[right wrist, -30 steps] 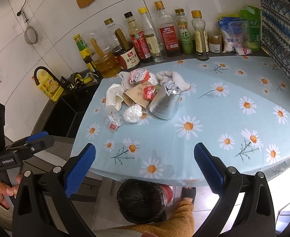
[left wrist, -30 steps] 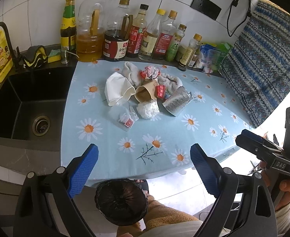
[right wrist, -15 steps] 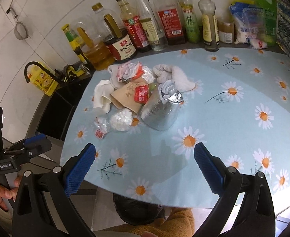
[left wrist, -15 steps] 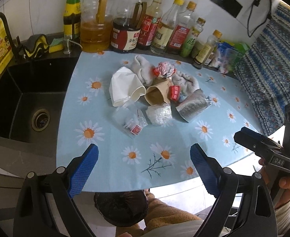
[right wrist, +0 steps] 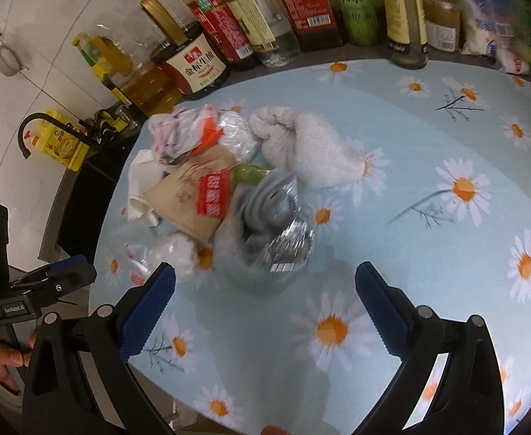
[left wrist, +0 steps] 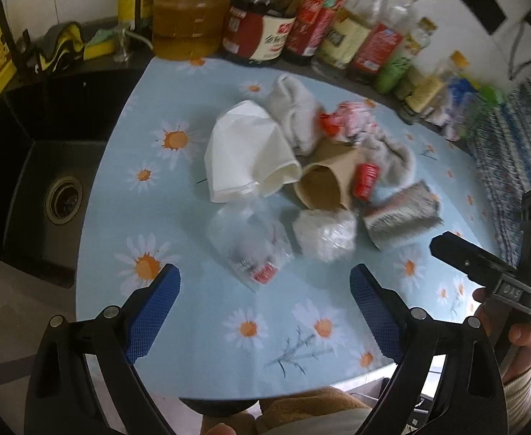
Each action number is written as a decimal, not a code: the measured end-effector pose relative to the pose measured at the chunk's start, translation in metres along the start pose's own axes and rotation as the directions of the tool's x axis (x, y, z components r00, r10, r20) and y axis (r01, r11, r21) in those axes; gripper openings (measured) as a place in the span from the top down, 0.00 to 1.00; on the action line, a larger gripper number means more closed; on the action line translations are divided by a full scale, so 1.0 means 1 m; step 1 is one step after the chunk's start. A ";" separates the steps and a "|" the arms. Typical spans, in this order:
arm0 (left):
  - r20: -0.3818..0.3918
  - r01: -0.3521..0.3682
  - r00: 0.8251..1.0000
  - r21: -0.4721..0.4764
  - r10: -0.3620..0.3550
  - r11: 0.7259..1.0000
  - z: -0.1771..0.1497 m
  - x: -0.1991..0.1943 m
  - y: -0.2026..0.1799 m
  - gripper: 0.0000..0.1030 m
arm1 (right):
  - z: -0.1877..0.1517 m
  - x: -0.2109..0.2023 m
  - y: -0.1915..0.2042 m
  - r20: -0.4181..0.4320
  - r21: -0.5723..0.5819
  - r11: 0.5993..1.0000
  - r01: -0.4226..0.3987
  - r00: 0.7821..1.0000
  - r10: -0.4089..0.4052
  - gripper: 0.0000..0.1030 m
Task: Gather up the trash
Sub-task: 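Reach the right tool to the foil-wrapped cup while the left tool approaches the clear plastic cup, then grasp the clear plastic cup with the left tool while the right tool holds the foil cup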
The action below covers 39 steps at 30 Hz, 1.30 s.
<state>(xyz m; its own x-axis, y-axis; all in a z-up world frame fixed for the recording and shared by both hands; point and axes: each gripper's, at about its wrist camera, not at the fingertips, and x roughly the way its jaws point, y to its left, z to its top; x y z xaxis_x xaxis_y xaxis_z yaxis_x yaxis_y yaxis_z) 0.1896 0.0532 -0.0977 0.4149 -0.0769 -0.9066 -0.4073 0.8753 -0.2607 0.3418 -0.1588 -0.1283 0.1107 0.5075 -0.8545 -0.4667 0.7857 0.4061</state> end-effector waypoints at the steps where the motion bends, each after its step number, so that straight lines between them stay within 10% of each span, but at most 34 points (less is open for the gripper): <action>1: -0.008 -0.001 1.000 -0.010 0.001 1.000 0.003 0.005 0.001 0.11 | 0.002 0.003 -0.002 -0.007 0.001 1.000 -0.006 1.000 0.006 0.09; 10: -0.074 -0.024 0.997 -0.100 0.017 0.995 0.020 0.042 0.016 0.11 | 0.020 0.030 -0.011 -0.071 -0.020 0.998 -0.054 0.996 0.052 0.34; 39: -0.109 -0.028 0.994 -0.216 0.004 0.976 0.027 0.067 0.021 0.39 | 0.013 0.016 -0.013 -0.068 -0.070 0.994 -0.083 0.995 0.079 0.39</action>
<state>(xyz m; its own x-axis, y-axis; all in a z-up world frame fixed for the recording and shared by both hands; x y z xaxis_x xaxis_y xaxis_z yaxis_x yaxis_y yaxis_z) 0.2307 0.0789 -0.1551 0.3219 -0.1248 -0.9385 -0.5847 0.7535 -0.3007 0.3607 -0.1560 -0.1433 0.0138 0.5425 -0.8400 -0.5349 0.7138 0.4522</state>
